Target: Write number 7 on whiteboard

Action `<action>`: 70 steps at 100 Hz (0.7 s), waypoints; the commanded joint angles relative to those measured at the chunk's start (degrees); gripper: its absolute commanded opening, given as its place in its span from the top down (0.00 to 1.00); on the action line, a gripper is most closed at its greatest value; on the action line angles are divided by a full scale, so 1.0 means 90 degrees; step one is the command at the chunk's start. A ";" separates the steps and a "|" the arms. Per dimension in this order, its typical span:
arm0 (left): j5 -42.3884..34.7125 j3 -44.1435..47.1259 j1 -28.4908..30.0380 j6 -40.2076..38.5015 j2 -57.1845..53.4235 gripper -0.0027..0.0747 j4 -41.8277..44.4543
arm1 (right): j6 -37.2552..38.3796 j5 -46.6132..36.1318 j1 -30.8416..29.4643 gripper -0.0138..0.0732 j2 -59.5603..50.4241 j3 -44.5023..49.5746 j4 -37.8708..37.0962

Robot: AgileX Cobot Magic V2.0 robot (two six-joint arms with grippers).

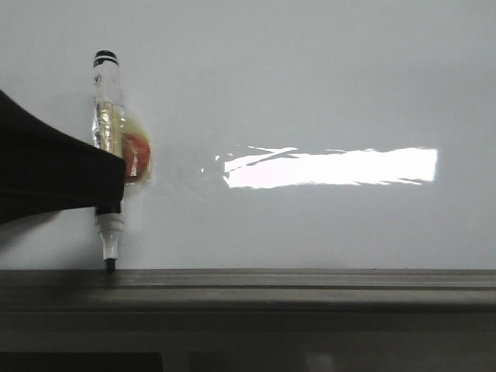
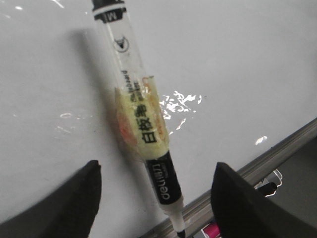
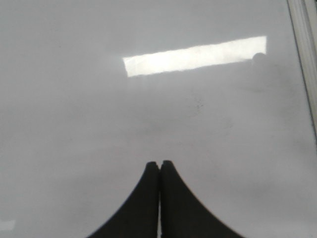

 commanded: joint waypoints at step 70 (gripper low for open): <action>-0.0726 -0.0220 -0.0052 -0.0043 0.0851 0.99 -0.0316 | -0.0020 -0.0222 0.0957 0.91 0.0113 -0.0203 0.0252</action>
